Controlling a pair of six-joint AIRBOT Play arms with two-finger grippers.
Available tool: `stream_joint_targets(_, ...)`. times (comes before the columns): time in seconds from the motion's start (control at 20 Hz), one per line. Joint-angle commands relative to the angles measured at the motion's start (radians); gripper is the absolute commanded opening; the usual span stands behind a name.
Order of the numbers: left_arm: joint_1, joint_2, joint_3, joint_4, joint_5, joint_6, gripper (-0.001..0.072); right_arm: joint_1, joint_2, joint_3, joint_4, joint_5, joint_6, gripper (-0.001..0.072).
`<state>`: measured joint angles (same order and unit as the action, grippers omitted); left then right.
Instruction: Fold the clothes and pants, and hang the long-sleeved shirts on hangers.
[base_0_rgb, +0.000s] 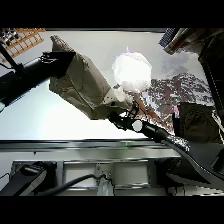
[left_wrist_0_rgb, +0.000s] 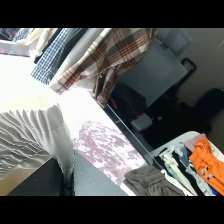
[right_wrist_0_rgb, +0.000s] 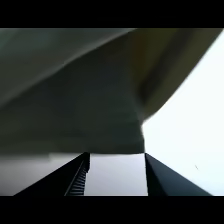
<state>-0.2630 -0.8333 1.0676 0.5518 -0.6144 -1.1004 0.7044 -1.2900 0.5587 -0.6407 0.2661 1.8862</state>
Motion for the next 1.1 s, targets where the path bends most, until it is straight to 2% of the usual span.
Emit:
stream_joint_targets(0.0,0.001,-0.008,-0.001,0.002,0.0,0.0,0.0006,0.001,0.08,0.032,-0.187,0.177,-0.29,0.0457)
stream_joint_targets(0.15,0.001,-0.012,-0.001,0.001,0.0,0.0,0.0006,0.001,0.148,0.084,-0.397,0.242,-0.365,0.0458)
stream_joint_targets(0.35,0.001,-0.011,-0.001,0.001,0.0,0.0,0.0006,0.001,0.153,0.154,-0.631,0.254,-0.366,0.0459)
stream_joint_targets(0.6,0.001,-0.012,-0.001,0.002,0.004,0.001,0.0006,0.095,0.1,0.192,-0.781,0.292,-0.417,0.046)
stream_joint_targets(1.05,0.001,-0.012,-0.001,-0.002,0.087,0.0,0.0006,0.14,-0.052,0.263,-0.834,0.283,-0.323,0.0482)
